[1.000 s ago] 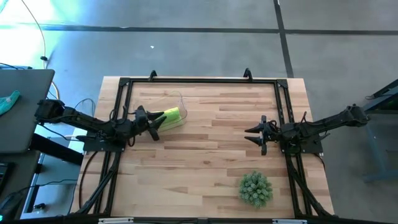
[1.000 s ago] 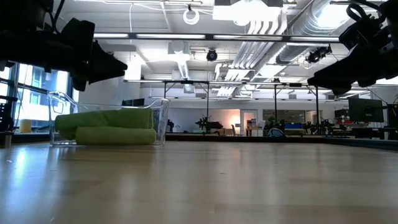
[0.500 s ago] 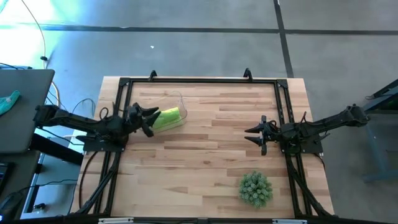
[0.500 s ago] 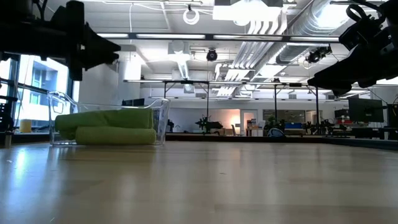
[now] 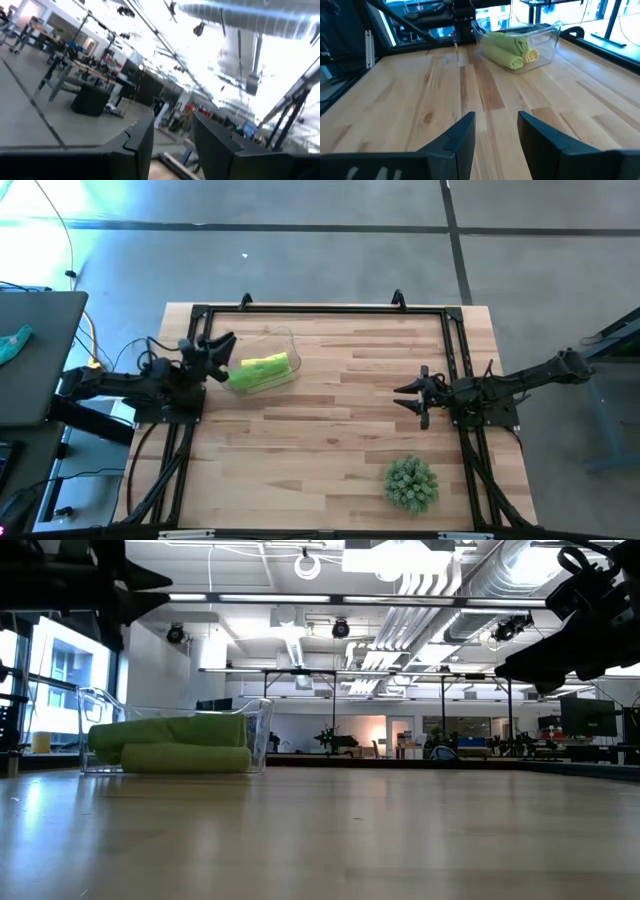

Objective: Roll microfiber towels into tight, uniform cylinder then place into a basket
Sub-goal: Return To Home Position

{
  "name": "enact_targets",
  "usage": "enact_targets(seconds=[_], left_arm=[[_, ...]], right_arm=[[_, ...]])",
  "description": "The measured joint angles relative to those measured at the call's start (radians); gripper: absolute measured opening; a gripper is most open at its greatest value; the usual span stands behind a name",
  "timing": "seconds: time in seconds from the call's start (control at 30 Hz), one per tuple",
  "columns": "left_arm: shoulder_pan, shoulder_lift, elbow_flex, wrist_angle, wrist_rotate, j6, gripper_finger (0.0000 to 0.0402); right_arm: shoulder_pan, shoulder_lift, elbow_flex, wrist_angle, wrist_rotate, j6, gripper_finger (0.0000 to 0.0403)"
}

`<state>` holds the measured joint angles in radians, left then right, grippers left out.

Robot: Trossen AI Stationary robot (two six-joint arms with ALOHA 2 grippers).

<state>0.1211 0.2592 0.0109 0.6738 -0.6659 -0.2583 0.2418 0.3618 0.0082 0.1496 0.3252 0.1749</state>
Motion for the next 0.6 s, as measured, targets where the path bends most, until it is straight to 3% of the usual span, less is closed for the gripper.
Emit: enact_targets(seconds=[0.27, 0.6], left_arm=[[0.063, -0.134, 0.000, 0.001, -0.001, 0.000, 0.0122], [0.135, -0.237, 0.000, 0.000, -0.001, 0.000, 0.0122]], right_arm=[[-0.083, -0.138, 0.000, -0.041, -0.028, 0.000, 0.0140], [-0.415, -0.268, 0.000, -0.064, -0.055, 0.000, 0.0140]])
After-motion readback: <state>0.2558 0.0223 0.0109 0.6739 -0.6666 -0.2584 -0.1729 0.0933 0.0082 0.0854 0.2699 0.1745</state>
